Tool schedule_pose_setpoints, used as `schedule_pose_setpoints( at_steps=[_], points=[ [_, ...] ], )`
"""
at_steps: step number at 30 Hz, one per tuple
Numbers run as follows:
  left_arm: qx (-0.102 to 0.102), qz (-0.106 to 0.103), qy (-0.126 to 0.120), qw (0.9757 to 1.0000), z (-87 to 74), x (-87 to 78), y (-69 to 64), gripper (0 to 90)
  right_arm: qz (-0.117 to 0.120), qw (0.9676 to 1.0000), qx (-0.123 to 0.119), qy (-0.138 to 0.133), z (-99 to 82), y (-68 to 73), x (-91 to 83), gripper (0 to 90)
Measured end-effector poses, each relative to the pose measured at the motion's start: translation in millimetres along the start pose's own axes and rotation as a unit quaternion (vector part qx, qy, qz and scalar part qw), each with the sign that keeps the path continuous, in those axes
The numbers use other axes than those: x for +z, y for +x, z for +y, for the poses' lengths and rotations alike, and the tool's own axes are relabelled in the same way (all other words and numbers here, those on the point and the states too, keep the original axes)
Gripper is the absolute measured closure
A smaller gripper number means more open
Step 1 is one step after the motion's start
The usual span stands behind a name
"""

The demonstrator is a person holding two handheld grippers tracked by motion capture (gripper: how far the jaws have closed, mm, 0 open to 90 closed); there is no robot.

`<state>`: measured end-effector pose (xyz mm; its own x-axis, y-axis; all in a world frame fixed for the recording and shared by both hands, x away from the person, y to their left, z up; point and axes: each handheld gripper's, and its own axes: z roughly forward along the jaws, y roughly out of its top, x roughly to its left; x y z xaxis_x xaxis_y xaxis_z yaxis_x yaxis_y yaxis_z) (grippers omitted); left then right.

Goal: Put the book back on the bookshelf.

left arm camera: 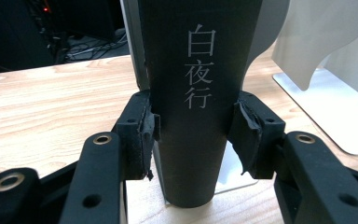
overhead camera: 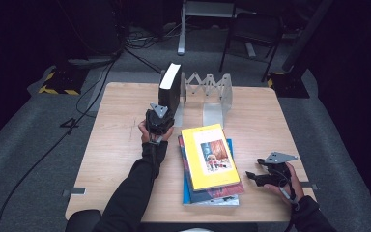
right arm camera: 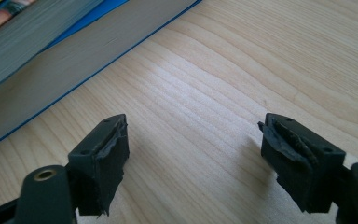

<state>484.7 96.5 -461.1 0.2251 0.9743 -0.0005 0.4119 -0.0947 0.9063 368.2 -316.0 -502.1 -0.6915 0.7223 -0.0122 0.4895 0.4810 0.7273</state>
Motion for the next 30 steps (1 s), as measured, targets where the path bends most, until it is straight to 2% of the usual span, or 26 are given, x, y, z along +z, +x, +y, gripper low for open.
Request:
schedule_pose_setpoints(
  at_steps=[4, 10, 13, 18, 25, 30],
  points=[
    [-0.008, 0.01, -0.001, 0.9999, 0.0, 1.5, -3.3, 52.4, 0.0, 1.0, 0.0, 0.0, 0.0, 0.1, 0.1, 22.8],
    [-0.026, 0.003, -0.004, 0.9997, -0.6, 1.4, -1.7, 51.5, 0.0, 1.0, 0.0, -0.001, -0.1, 0.1, 0.1, 22.7],
    [-0.027, 0.005, -0.004, 0.9996, -0.6, 0.3, -3.2, 51.0, 0.0, 1.0, 0.0, -0.001, -0.2, 0.1, 0.1, 22.8],
    [-0.031, -0.006, -0.008, 0.9995, 0.4, -3.8, 0.4, 45.8, 0.0, 1.0, 0.0, -0.001, -0.1, 0.1, 0.1, 22.8],
    [-0.018, -0.019, -0.003, 0.9996, 1.7, -6.9, 6.4, 45.1, -0.001, 1.0, 0.001, 0.0, 0.0, 0.4, 0.1, 22.8],
    [-0.009, -0.022, -0.006, 0.9997, 1.5, -10.9, 11.4, 39.1, -0.001, 1.0, 0.0, 0.0, 0.0, 0.2, 0.0, 22.8]
  ],
)
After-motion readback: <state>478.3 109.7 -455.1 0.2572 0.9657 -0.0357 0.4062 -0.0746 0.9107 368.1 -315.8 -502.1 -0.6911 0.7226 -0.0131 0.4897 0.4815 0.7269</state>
